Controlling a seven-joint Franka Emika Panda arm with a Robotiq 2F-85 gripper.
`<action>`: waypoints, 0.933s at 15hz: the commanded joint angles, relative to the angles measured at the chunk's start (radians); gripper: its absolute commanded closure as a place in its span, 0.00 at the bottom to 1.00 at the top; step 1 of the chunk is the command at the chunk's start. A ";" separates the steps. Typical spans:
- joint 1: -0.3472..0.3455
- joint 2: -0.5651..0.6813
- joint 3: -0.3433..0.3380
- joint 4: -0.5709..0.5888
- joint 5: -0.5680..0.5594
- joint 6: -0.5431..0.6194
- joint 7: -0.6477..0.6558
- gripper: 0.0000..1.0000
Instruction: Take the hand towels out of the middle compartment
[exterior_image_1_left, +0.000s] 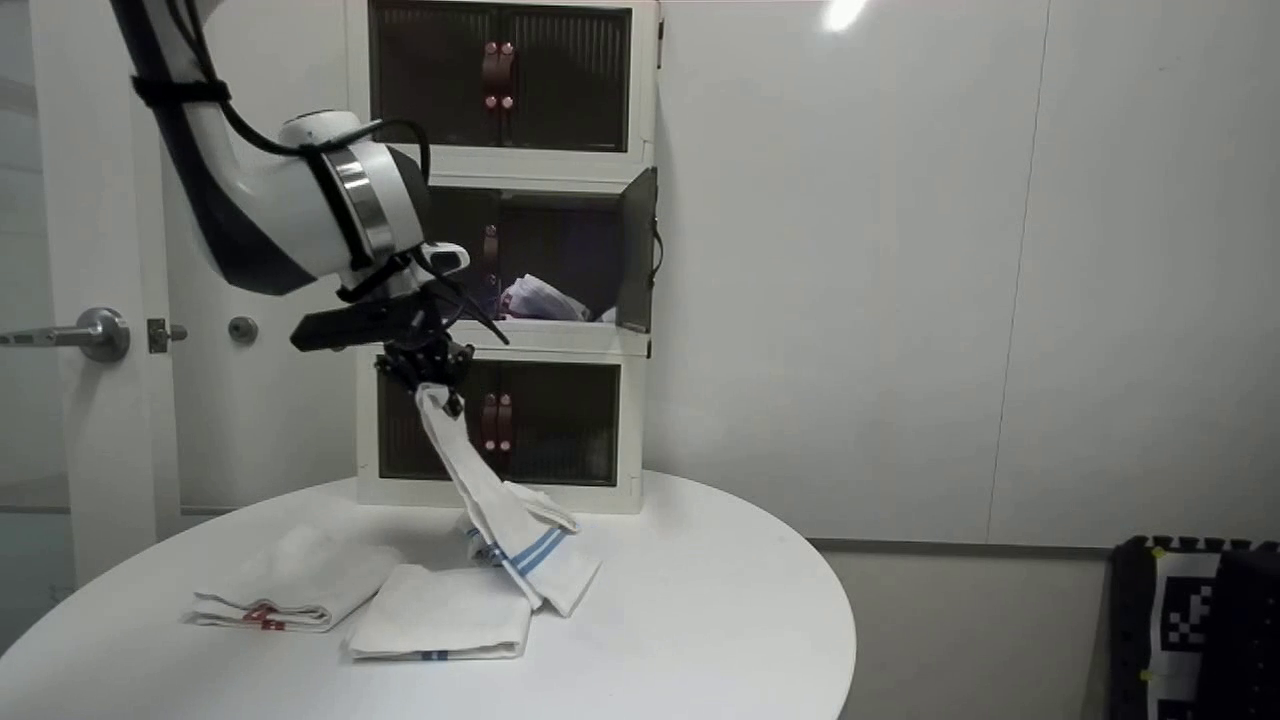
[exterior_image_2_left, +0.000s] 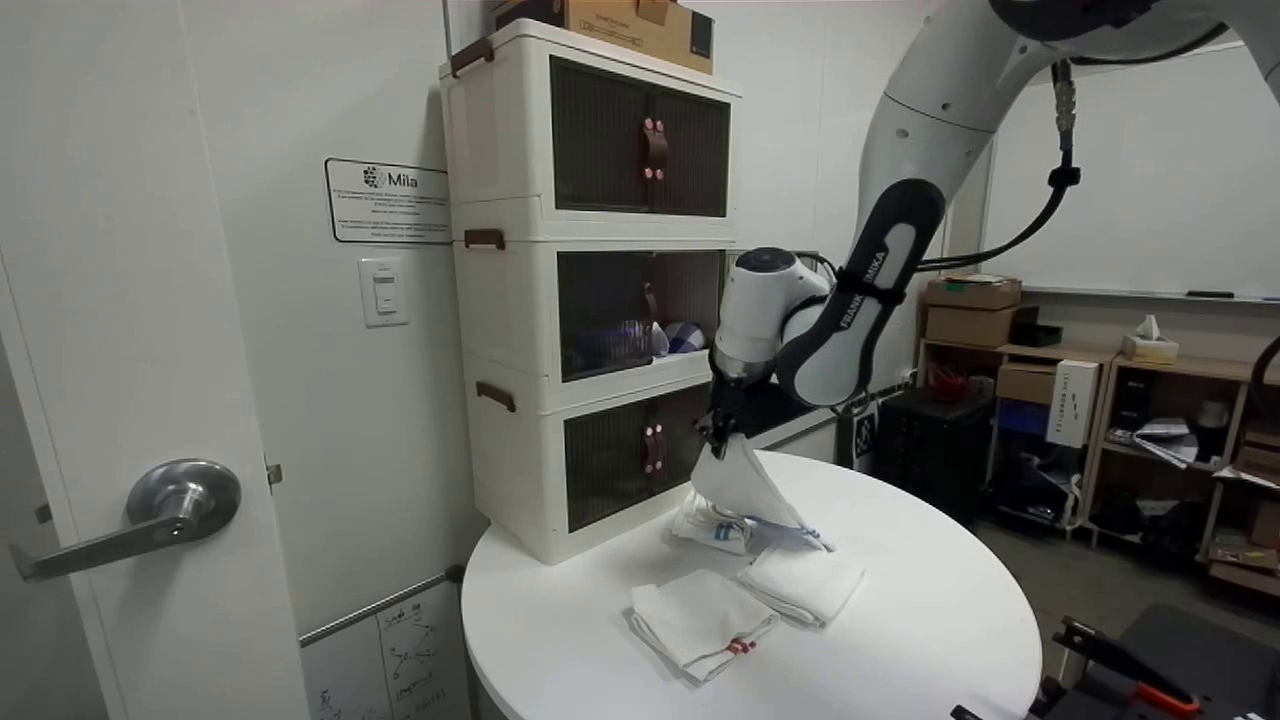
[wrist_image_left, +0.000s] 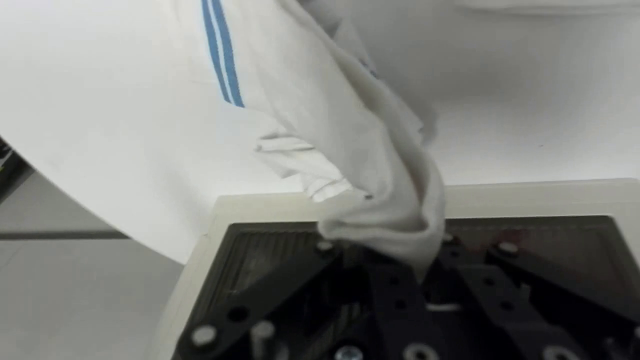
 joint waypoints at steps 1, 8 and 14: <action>-0.151 -0.066 0.232 -0.054 0.252 -0.104 -0.180 0.89; 0.003 -0.106 0.112 0.017 0.581 -0.279 -0.153 0.89; 0.088 -0.040 0.003 0.069 0.696 -0.368 -0.148 0.89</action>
